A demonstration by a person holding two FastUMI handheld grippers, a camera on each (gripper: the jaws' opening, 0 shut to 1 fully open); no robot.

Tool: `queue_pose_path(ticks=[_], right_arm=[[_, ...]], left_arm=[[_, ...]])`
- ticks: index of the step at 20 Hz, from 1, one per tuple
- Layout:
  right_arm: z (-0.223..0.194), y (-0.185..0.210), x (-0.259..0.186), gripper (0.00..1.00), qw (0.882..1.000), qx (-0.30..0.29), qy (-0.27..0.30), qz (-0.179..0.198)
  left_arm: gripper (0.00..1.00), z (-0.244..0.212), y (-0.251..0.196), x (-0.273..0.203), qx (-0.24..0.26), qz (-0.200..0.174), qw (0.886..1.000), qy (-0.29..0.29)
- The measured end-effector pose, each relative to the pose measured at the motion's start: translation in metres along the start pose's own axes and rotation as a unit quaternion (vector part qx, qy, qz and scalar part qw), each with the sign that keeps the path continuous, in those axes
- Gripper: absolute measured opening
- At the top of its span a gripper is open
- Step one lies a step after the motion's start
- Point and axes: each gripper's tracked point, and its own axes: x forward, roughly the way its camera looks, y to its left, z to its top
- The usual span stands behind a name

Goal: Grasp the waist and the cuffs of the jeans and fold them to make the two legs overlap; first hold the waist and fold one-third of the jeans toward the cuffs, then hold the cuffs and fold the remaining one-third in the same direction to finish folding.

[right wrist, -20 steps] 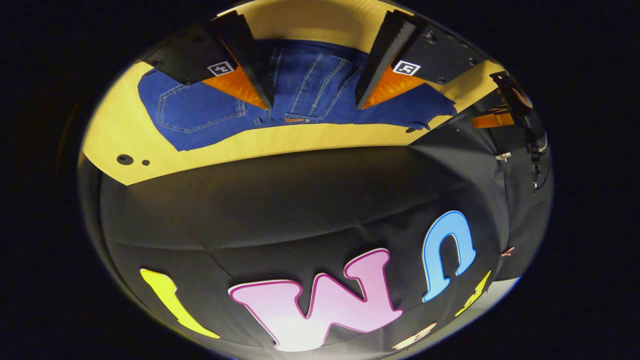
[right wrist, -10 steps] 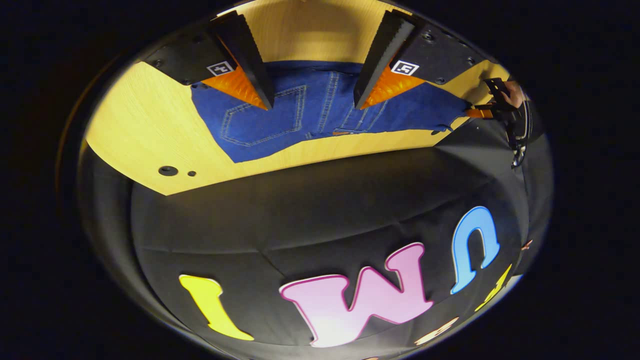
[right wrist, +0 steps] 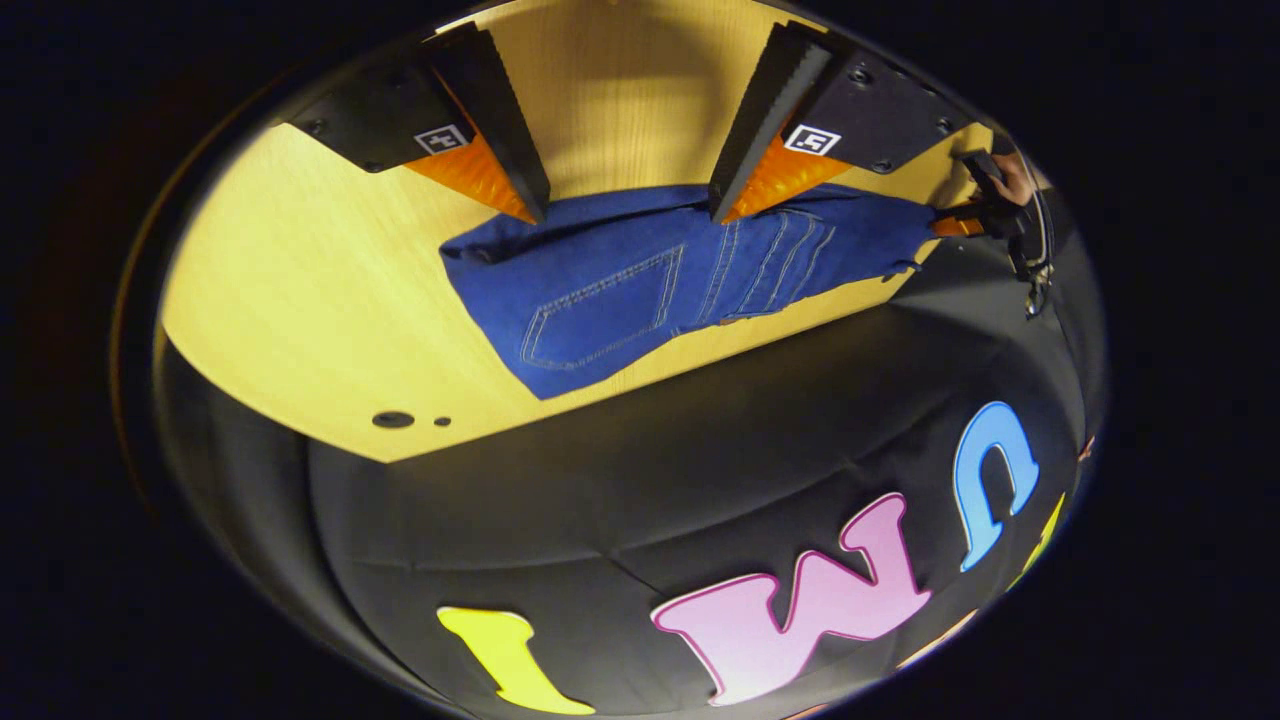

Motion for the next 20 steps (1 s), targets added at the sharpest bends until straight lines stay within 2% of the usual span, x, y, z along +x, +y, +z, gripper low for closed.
queue_pose_path(ticks=[1, 3, 4, 6, 7, 9, 12, 15, 18, 20], right_arm=[[-0.002, 0.000, 0.001, 0.97, 1.000, 0.001, 0.002, 0.001], [-0.004, -0.002, 0.000, 0.98, 1.000, -0.001, 0.008, 0.002], [-0.005, -0.003, 0.000, 0.98, 1.000, -0.002, 0.010, 0.002], [-0.004, -0.007, -0.001, 0.98, 1.000, -0.010, 0.009, 0.001], [-0.005, -0.008, -0.001, 0.97, 1.000, -0.014, 0.010, -0.001], [-0.007, -0.010, -0.003, 0.97, 1.000, -0.015, 0.015, -0.001], [-0.003, -0.016, -0.007, 0.98, 1.000, -0.019, 0.014, -0.003], [0.007, -0.025, -0.011, 0.97, 1.000, -0.027, 0.005, -0.011], [0.022, -0.034, -0.015, 0.97, 0.999, -0.029, -0.011, -0.024], [0.035, -0.043, -0.019, 0.97, 0.999, -0.025, -0.022, -0.032]], left_arm=[[0.53, -0.003, -0.004, 0.005, -0.005, -0.009, 1.000, 0.002], [0.39, -0.008, -0.010, 0.007, 0.003, -0.006, 1.000, 0.007], [0.36, -0.011, -0.012, 0.009, 0.013, -0.003, 1.000, 0.012], [0.20, -0.009, -0.011, 0.010, 0.023, -0.002, 1.000, 0.012], [0.18, -0.009, -0.013, 0.010, 0.010, -0.010, 1.000, 0.010], [0.07, -0.010, -0.020, 0.011, -0.046, -0.033, 0.998, 0.006], [0.06, 0.003, -0.022, 0.002, -0.058, -0.041, 0.997, -0.013], [0.06, 0.039, -0.041, -0.023, -0.057, -0.076, 0.994, -0.058], [0.06, 0.068, -0.086, -0.057, -0.054, -0.115, 0.988, -0.090], [0.06, 0.079, -0.136, -0.075, -0.053, -0.148, 0.982, -0.107]])
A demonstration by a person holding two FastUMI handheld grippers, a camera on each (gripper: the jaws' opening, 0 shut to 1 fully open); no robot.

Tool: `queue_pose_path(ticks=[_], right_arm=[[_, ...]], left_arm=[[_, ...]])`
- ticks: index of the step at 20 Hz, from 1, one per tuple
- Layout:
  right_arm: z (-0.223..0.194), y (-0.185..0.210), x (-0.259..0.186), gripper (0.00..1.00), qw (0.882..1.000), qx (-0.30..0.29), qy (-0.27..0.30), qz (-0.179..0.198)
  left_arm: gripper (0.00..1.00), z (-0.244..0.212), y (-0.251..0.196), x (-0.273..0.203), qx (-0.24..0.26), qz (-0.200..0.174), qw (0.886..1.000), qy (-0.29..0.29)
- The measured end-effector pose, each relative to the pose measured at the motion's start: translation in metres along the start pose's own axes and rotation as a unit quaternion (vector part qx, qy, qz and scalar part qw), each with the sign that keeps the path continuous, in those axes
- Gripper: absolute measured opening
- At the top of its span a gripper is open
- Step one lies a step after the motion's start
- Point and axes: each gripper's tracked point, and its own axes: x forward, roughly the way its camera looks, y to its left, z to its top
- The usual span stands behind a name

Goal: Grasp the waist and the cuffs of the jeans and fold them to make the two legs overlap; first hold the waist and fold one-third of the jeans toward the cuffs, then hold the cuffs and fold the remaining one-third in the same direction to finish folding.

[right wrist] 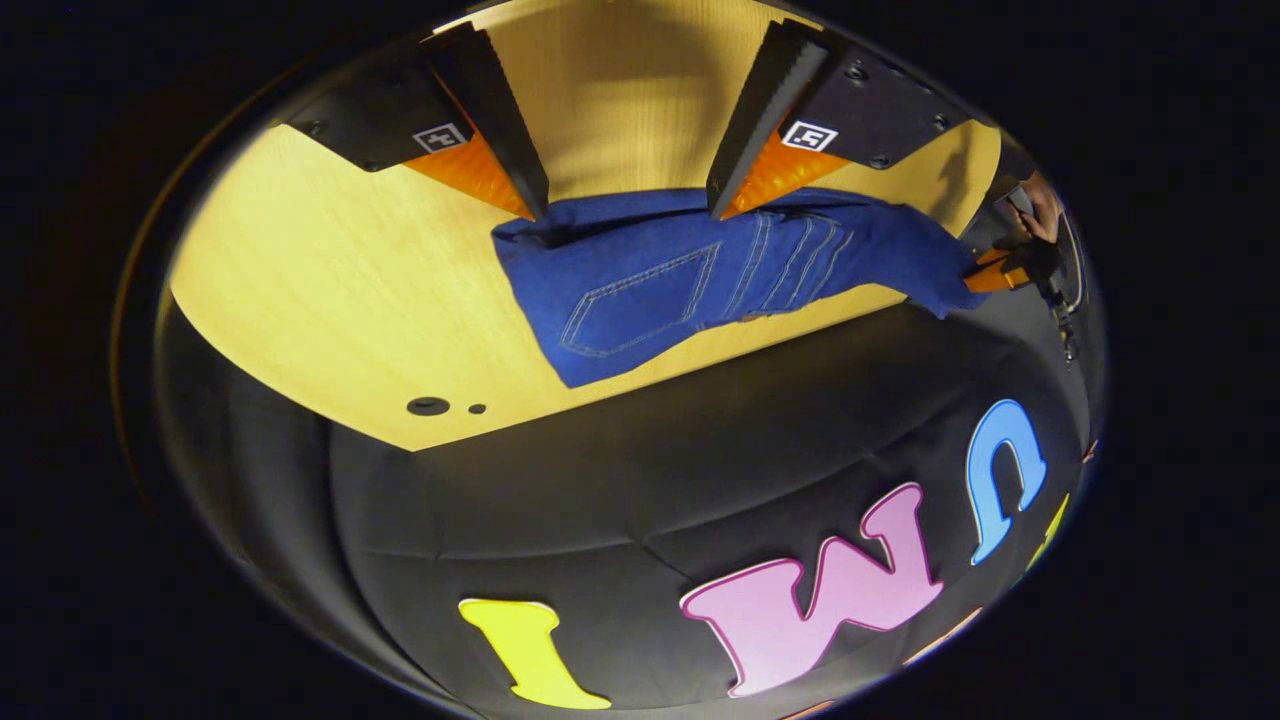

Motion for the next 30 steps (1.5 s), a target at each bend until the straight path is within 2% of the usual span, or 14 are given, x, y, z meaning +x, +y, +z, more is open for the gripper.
queue_pose_path(ticks=[6, 9, 12, 15, 17, 19, 21, 23, 24, 25, 27, 28, 30], right_arm=[[0.035, -0.037, -0.016, 0.97, 0.999, 0.003, -0.022, -0.037], [0.047, -0.054, -0.029, 0.97, 0.998, -0.003, -0.026, -0.051], [0.055, -0.070, -0.040, 0.96, 0.998, -0.002, -0.031, -0.062], [0.057, -0.089, -0.050, 0.97, 0.997, 0.006, -0.031, -0.077], [0.057, -0.098, -0.058, 0.97, 0.996, 0.012, -0.031, -0.085], [0.057, -0.105, -0.064, 0.97, 0.995, 0.018, -0.031, -0.091], [0.056, -0.110, -0.072, 0.97, 0.995, 0.021, -0.031, -0.096], [0.056, -0.112, -0.080, 0.97, 0.994, 0.021, -0.030, -0.101], [0.057, -0.112, -0.086, 0.97, 0.994, 0.023, -0.030, -0.103], [0.059, -0.110, -0.091, 0.97, 0.994, 0.025, -0.032, -0.103], [0.067, -0.102, -0.105, 0.97, 0.994, 0.029, -0.039, -0.101], [0.070, -0.096, -0.111, 0.97, 0.994, 0.031, -0.042, -0.099], [0.080, -0.080, -0.129, 0.97, 0.994, 0.026, -0.052, -0.092]], left_arm=[[0.06, -0.008, -0.157, -0.021, 0.012, -0.099, 0.995, 0.012], [0.06, -0.034, -0.249, -0.011, 0.014, -0.150, 0.988, 0.031], [0.06, -0.085, -0.321, 0.005, 0.012, -0.193, 0.979, 0.069], [0.06, -0.145, -0.364, 0.020, 0.021, -0.214, 0.970, 0.111], [0.06, -0.185, -0.376, 0.032, 0.039, -0.207, 0.968, 0.135], [0.06, -0.218, -0.384, 0.033, 0.036, -0.204, 0.963, 0.170], [0.09, -0.240, -0.391, 0.038, 0.032, -0.204, 0.962, 0.179], [0.16, -0.253, -0.402, 0.037, 0.027, -0.214, 0.959, 0.182], [0.39, -0.256, -0.406, 0.033, 0.025, -0.222, 0.957, 0.183], [0.38, -0.254, -0.413, 0.025, 0.026, -0.234, 0.955, 0.181], [0.69, -0.243, -0.425, 0.011, 0.039, -0.253, 0.951, 0.171], [0.91, -0.232, -0.423, -0.001, 0.055, -0.252, 0.952, 0.163], [0.97, -0.213, -0.412, -0.024, 0.097, -0.233, 0.957, 0.144]])
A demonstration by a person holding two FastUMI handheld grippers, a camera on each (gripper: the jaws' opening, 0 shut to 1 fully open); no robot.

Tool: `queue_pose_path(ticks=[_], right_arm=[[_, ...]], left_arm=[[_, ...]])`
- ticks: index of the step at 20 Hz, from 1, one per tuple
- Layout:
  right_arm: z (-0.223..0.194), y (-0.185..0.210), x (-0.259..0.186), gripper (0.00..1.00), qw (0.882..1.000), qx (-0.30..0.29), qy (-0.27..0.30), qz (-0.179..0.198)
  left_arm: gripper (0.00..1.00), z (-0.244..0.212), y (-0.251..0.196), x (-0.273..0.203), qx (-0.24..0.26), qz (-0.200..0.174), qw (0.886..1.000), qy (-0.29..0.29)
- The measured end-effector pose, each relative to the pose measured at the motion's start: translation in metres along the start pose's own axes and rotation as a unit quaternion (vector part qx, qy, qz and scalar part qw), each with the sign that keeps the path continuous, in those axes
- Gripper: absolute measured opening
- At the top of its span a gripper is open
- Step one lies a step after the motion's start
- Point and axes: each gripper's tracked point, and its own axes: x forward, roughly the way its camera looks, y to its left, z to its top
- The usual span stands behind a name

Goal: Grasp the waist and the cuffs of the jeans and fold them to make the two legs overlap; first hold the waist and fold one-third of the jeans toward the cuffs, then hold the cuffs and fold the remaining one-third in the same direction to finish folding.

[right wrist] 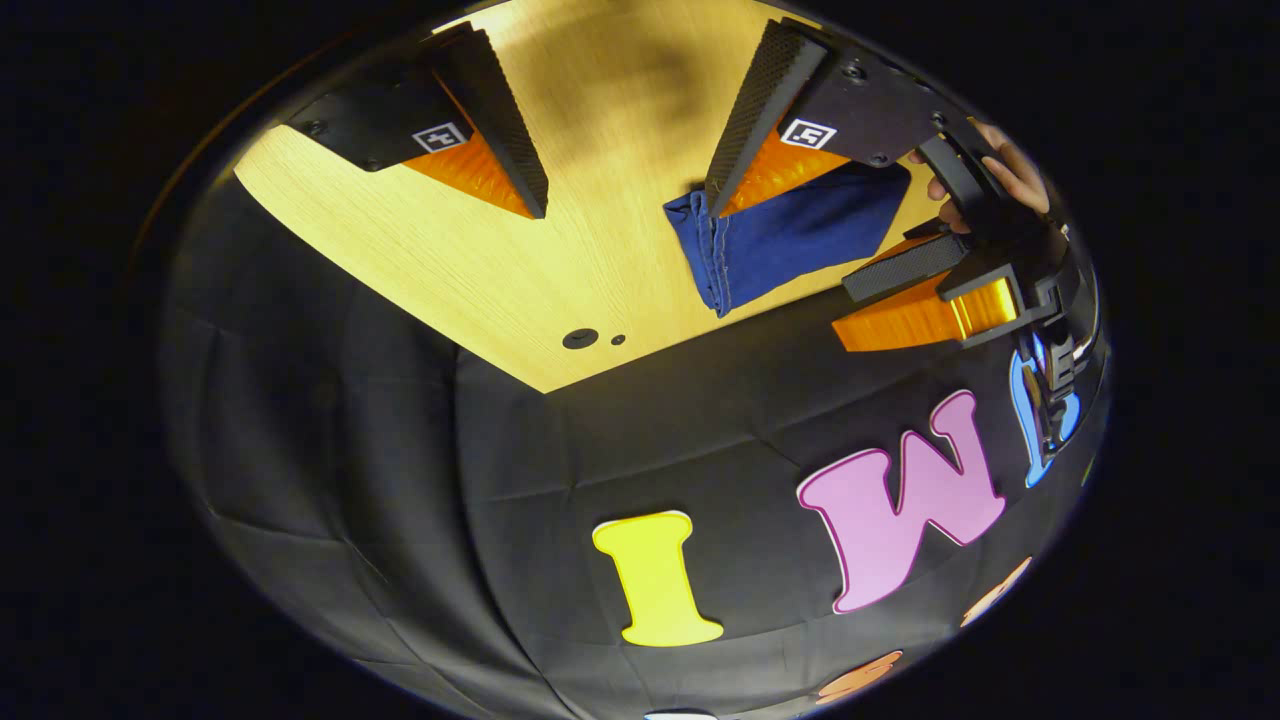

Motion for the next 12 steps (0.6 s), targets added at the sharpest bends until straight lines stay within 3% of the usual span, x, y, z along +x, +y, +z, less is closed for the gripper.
queue_pose_path(ticks=[3, 5, 7, 12], right_arm=[[0.020, 0.031, -0.035, 0.97, 0.999, -0.021, -0.023, 0.017], [0.039, 0.056, -0.063, 0.97, 0.998, -0.030, -0.044, 0.032], [0.058, 0.083, -0.090, 0.97, 0.996, -0.040, -0.068, 0.050], [0.105, 0.131, -0.176, 0.96, 0.983, -0.083, -0.147, 0.073]], left_arm=[[0.97, 0.036, 0.002, -0.067, 0.055, 0.039, 0.997, -0.038], [0.97, 0.053, -0.013, -0.118, 0.093, 0.023, 0.994, -0.057], [0.97, 0.069, -0.023, -0.170, 0.130, 0.035, 0.988, -0.080], [0.96, 0.119, -0.032, -0.299, 0.173, 0.117, 0.964, -0.168]])
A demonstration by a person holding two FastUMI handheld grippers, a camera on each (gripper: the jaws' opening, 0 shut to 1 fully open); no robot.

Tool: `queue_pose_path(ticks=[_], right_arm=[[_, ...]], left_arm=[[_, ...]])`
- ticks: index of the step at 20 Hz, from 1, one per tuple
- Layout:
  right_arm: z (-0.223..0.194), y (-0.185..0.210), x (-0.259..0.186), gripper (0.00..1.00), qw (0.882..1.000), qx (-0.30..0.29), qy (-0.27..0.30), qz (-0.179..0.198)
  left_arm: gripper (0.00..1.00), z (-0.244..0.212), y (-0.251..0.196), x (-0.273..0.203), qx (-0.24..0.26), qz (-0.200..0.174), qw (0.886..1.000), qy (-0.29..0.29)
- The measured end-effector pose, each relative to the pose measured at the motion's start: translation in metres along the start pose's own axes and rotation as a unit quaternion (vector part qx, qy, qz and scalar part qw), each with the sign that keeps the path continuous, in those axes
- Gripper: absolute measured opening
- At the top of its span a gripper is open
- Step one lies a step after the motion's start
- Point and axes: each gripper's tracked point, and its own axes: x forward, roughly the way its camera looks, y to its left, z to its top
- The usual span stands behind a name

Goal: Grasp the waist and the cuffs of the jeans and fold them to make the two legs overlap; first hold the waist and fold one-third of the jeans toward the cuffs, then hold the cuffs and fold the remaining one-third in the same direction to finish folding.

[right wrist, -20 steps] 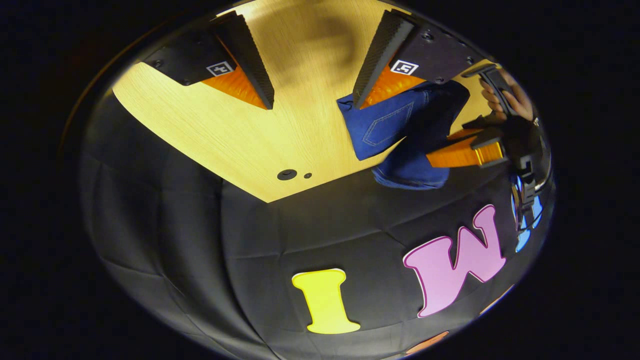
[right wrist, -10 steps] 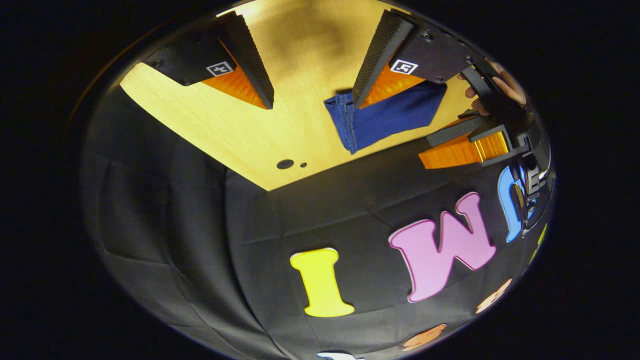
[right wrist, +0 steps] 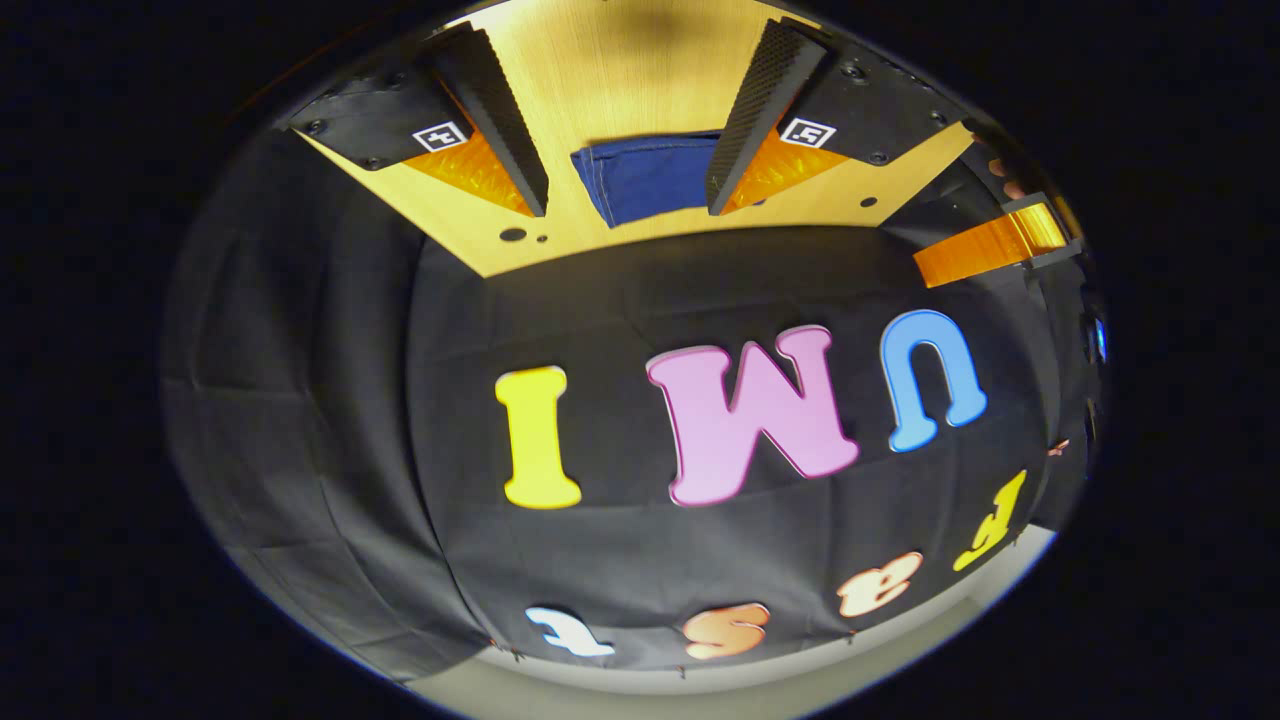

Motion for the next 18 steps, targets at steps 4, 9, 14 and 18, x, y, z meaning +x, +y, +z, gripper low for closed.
queue_pose_path(ticks=[4, 9, 14, 18], right_arm=[[0.040, 0.020, -0.049, 0.97, 0.999, -0.018, -0.045, 0.002], [0.046, 0.024, -0.100, 0.96, 0.997, -0.051, -0.052, -0.007], [0.040, 0.035, -0.115, 0.97, 0.997, -0.063, -0.054, 0.005], [0.048, 0.058, -0.101, 0.96, 0.996, -0.059, -0.048, 0.046]], left_arm=[[0.96, 0.040, 0.021, -0.067, 0.040, 0.035, 0.998, -0.026], [0.96, 0.029, 0.029, -0.125, 0.058, 0.056, 0.997, 0.010], [0.96, 0.022, 0.039, -0.150, 0.047, 0.083, 0.995, 0.020], [0.96, 0.030, 0.044, -0.155, 0.044, 0.102, 0.993, 0.026]])
